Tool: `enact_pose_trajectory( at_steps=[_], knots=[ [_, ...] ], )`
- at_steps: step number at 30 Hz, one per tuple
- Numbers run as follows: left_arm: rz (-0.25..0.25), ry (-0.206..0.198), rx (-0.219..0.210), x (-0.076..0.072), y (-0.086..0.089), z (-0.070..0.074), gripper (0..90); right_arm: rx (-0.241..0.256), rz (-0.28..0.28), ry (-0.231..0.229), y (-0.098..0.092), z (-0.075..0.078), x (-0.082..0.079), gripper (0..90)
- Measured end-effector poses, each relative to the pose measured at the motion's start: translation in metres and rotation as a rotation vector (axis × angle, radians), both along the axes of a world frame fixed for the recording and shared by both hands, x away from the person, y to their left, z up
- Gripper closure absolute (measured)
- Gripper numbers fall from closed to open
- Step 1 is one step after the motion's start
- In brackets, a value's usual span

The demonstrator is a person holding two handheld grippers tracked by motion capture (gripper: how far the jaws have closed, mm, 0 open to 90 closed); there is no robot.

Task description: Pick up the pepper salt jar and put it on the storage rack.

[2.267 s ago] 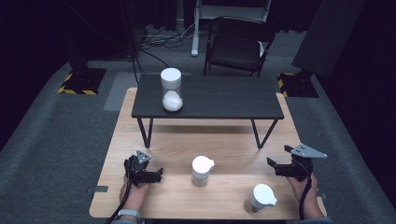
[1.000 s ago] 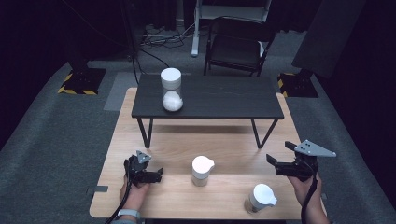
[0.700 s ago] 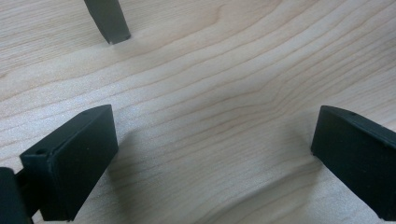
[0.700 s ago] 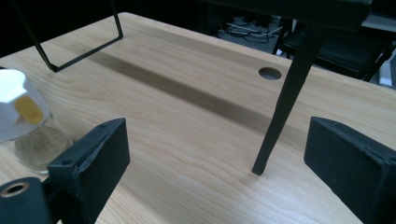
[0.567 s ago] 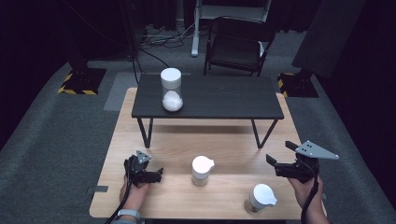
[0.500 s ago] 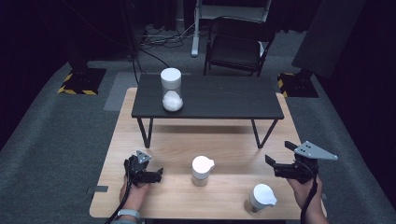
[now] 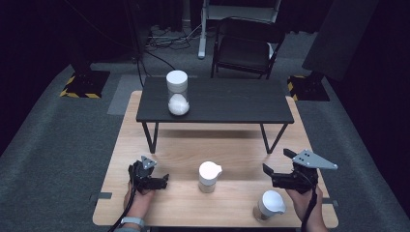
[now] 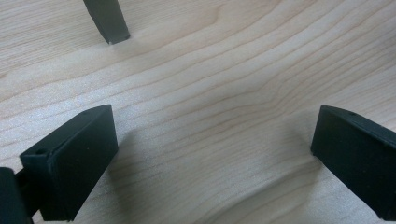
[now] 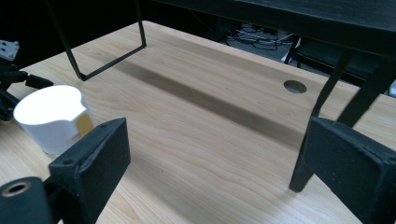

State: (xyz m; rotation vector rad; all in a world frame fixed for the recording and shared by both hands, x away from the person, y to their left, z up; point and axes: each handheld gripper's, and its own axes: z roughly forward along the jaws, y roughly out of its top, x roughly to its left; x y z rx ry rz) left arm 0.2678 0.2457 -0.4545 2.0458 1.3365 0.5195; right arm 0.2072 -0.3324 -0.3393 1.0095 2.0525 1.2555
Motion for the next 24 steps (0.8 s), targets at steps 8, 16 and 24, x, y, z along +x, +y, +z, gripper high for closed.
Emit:
enact_pose_trajectory(
  at_steps=[8, 16, 24],
  knots=[
    [-0.001, 0.001, -0.001, 0.0, 0.0, 0.0, 0.2, 0.002, -0.007, -0.005, 0.019, 0.001, -0.008, 7.1],
    [-0.001, 0.001, -0.001, 0.0, 0.0, 0.0, 0.2, 0.005, -0.013, -0.023, 0.034, 0.003, -0.014, 7.1],
    [0.0, 0.001, 0.0, 0.0, 0.0, 0.0, 0.2, 0.019, -0.009, -0.032, 0.049, 0.004, -0.016, 7.1]
  ],
)
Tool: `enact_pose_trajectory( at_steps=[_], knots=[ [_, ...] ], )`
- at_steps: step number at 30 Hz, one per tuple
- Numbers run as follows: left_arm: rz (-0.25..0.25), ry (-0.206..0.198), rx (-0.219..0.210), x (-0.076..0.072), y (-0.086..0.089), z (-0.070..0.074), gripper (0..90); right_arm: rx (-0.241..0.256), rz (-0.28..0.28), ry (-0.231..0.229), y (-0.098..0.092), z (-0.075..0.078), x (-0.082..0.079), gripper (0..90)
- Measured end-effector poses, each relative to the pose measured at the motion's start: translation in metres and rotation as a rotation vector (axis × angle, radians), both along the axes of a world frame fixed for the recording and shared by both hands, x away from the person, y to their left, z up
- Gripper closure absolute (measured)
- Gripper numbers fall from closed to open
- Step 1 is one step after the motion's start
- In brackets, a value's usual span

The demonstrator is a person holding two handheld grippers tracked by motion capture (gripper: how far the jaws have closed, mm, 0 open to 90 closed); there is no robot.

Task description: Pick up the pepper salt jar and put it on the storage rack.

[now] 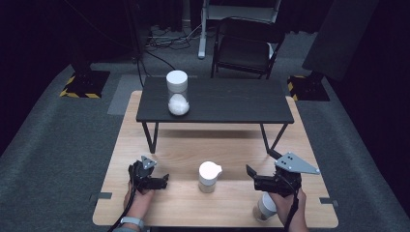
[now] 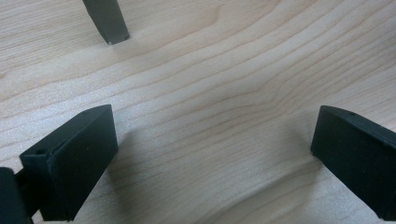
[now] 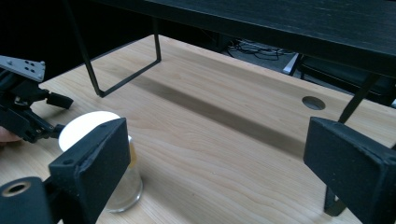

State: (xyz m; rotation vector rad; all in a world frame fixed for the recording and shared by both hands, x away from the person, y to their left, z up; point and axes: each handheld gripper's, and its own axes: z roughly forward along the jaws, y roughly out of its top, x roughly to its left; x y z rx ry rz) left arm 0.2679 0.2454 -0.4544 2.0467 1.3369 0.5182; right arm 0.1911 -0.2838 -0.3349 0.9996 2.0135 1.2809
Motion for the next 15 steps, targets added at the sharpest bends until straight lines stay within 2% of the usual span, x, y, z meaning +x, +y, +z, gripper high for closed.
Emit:
enact_pose_trajectory(
  at_steps=[4, 15],
  knots=[
    [0.001, -0.002, -0.002, -0.001, -0.001, 0.0, 0.2, -0.017, 0.015, -0.003, 0.009, 0.002, 0.002, 7.1],
    [0.0, -0.001, -0.002, -0.001, -0.001, 0.0, 0.2, -0.004, 0.039, -0.006, 0.027, -0.001, 0.002, 7.1]
  ],
)
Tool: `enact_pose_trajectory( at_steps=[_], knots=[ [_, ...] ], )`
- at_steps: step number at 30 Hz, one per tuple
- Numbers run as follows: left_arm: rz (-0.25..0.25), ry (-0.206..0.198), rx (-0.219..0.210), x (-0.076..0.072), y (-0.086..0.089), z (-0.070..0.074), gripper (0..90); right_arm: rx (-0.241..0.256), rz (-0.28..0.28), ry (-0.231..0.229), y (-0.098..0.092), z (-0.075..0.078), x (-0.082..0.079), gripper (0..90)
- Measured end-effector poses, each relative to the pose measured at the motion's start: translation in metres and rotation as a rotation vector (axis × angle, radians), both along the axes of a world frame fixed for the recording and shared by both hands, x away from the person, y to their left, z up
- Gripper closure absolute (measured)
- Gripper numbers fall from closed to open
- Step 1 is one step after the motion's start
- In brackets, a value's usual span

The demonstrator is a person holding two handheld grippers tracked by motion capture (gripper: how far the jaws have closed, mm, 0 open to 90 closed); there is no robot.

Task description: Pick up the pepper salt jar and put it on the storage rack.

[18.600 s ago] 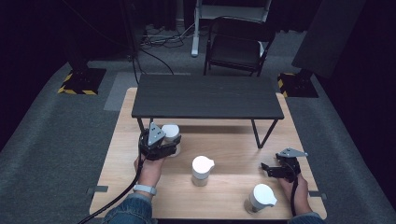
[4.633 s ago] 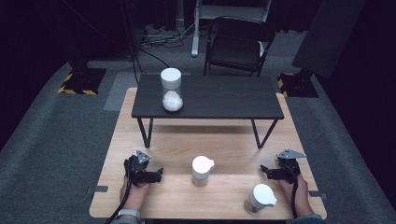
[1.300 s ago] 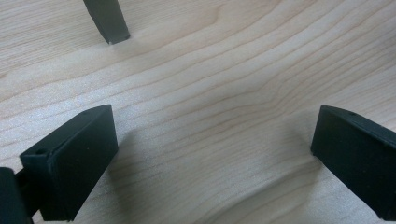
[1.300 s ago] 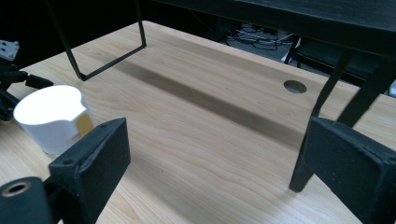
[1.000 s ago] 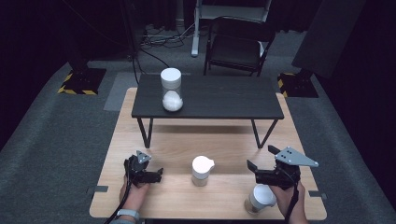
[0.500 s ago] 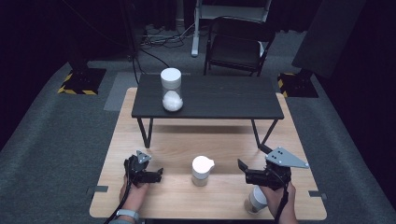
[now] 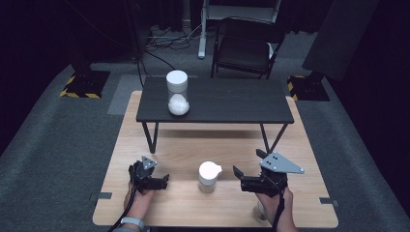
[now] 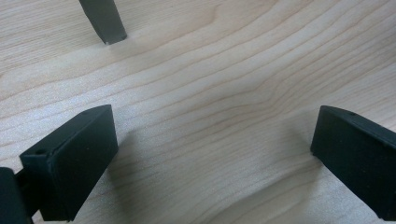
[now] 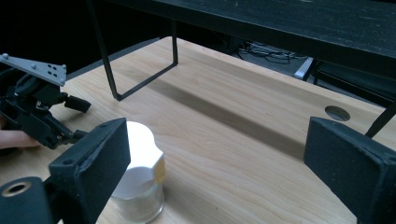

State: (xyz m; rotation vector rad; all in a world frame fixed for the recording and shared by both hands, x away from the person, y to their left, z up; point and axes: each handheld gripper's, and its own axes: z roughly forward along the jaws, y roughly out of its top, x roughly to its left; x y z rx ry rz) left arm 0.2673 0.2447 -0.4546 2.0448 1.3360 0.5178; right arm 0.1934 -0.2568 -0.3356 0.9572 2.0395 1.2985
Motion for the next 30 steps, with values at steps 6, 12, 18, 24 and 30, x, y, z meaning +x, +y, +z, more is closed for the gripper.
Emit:
enact_pose_trajectory(
  at_steps=[6, 12, 18, 24, 30],
  knots=[
    [0.0, -0.001, 0.0, 0.0, 0.0, 0.0, 0.2, 0.014, 0.004, 0.0, 0.005, -0.002, 0.0, 7.1],
    [0.0, -0.001, 0.0, 0.0, 0.0, 0.0, 0.3, 0.016, 0.013, 0.0, 0.013, -0.005, 0.001, 7.1],
    [0.0, 0.0, -0.001, 0.0, 0.0, 0.0, 0.3, 0.009, 0.029, -0.008, 0.025, -0.013, 0.0, 7.0],
    [0.0, 0.0, -0.001, 0.0, 0.0, 0.0, 0.3, 0.011, 0.051, 0.005, 0.035, -0.02, 0.003, 7.0],
    [-0.001, 0.001, -0.001, 0.0, 0.0, 0.0, 0.2, 0.008, 0.067, 0.012, 0.043, -0.026, 0.006, 7.0]
  ],
)
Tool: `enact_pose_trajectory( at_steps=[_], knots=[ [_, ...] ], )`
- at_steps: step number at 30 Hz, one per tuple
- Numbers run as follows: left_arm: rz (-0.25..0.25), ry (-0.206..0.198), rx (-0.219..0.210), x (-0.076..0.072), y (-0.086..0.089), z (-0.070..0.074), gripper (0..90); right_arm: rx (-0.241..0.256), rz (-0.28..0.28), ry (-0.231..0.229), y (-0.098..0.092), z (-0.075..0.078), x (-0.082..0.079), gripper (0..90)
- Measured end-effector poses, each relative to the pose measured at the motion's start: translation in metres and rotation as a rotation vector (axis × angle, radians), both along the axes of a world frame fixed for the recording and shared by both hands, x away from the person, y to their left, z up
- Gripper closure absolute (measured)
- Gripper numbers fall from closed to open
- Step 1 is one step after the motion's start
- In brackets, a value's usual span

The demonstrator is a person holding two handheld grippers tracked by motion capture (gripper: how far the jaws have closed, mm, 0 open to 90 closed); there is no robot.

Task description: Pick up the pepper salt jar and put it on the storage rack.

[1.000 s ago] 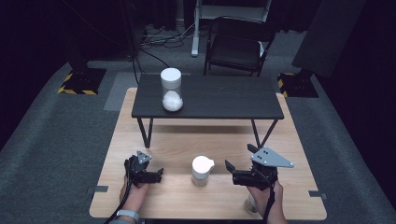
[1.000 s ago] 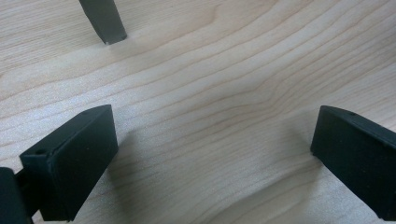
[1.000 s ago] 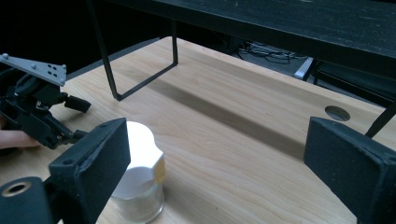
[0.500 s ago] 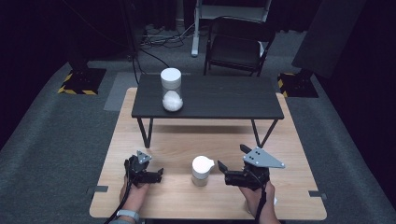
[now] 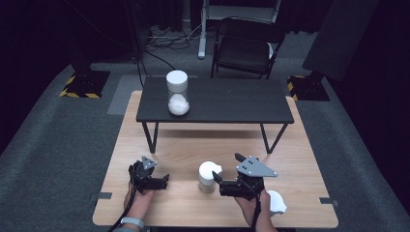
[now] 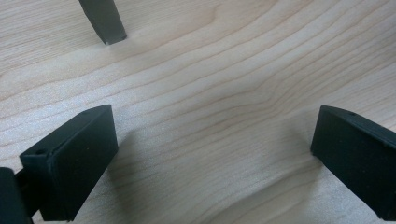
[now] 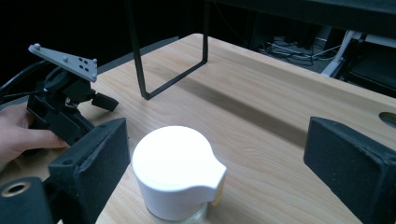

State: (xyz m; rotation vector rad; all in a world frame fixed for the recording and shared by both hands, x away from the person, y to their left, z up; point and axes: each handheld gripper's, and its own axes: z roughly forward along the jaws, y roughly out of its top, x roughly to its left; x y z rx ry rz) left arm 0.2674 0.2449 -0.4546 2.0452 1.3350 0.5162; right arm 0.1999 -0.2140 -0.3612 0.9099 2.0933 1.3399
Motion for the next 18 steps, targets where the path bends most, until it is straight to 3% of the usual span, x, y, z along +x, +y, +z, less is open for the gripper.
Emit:
enact_pose_trajectory(
  at_steps=[18],
  knots=[
    [-0.002, -0.001, 0.0, 0.0, 0.0, 0.0, 0.2, -0.005, 0.036, 0.008, 0.015, -0.02, 0.006, 6.9]
  ],
)
